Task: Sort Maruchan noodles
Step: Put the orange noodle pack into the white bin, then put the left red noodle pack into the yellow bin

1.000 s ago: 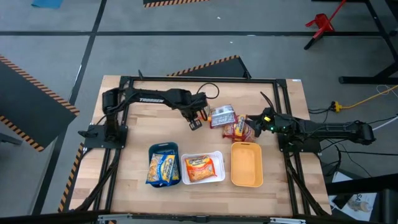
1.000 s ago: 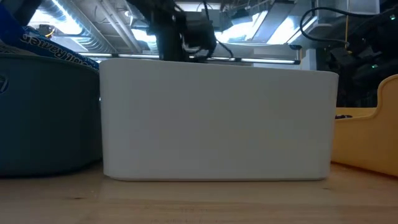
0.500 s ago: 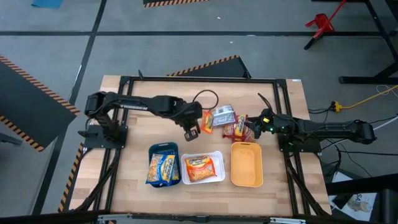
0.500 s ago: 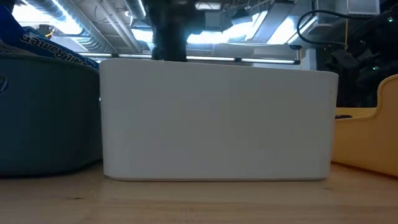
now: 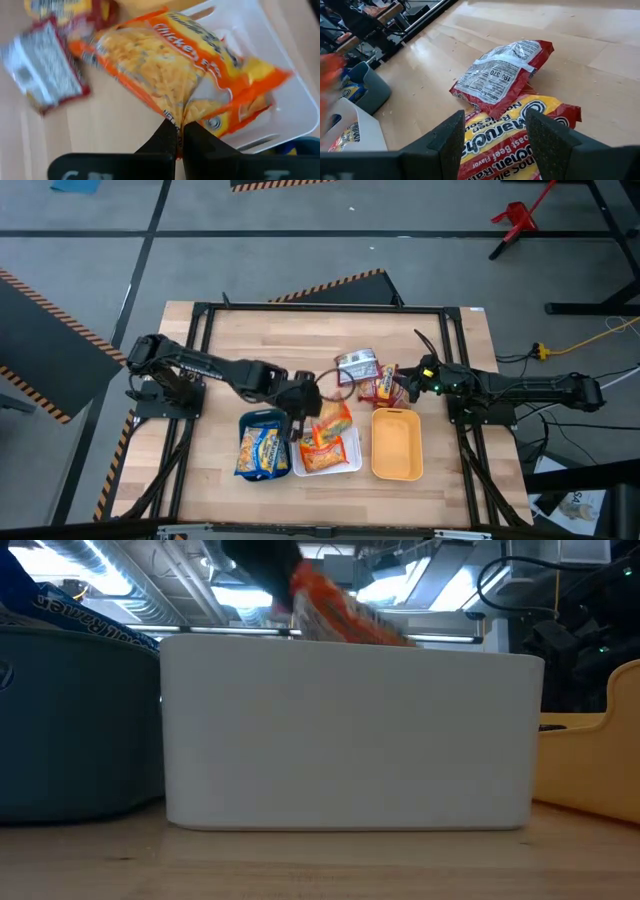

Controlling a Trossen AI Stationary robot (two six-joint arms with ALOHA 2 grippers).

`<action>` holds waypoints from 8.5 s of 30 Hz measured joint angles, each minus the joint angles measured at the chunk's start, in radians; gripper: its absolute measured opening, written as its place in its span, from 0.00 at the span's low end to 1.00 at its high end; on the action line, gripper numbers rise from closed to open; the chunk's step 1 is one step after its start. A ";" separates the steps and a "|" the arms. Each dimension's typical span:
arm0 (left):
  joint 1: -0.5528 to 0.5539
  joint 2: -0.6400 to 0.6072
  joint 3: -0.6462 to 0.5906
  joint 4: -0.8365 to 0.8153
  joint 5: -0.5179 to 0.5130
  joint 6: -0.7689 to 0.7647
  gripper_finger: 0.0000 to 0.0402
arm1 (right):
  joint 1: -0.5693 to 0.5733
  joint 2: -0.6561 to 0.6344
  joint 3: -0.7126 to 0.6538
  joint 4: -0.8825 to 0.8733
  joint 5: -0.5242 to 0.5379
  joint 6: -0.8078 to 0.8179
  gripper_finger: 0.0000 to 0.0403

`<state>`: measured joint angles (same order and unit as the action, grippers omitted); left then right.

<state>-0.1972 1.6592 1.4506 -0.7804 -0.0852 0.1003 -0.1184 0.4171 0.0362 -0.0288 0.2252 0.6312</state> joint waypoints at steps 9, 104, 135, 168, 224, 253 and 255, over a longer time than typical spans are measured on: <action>-0.081 0.026 0.000 0.104 -0.002 0.065 0.00 | 0.000 0.000 0.000 0.000 0.001 0.038 0.49; 0.525 0.533 0.253 0.227 0.219 -0.068 0.71 | 0.000 0.133 0.026 -0.081 0.124 -0.052 0.87; 0.517 0.569 0.253 0.222 0.224 -0.073 0.14 | 0.000 0.134 0.026 -0.079 0.123 0.019 0.87; 0.479 0.434 0.291 0.236 0.263 -0.150 0.18 | 0.000 0.137 0.026 -0.082 0.070 -0.008 0.87; 0.478 0.677 0.304 0.417 0.602 -0.332 0.48 | 0.000 0.137 0.026 -0.084 0.070 -0.008 0.87; 0.454 0.560 0.300 0.345 0.495 -0.518 0.00 | 0.000 0.137 0.026 -0.084 0.070 -0.012 0.87; 0.453 0.542 0.300 0.332 0.485 -0.522 0.00 | 0.000 0.137 0.026 -0.084 0.071 -0.012 0.87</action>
<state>0.2562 2.2013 1.7508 -0.4488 0.4000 -0.4221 -0.1182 0.5545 0.0624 -0.1131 0.2958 0.6197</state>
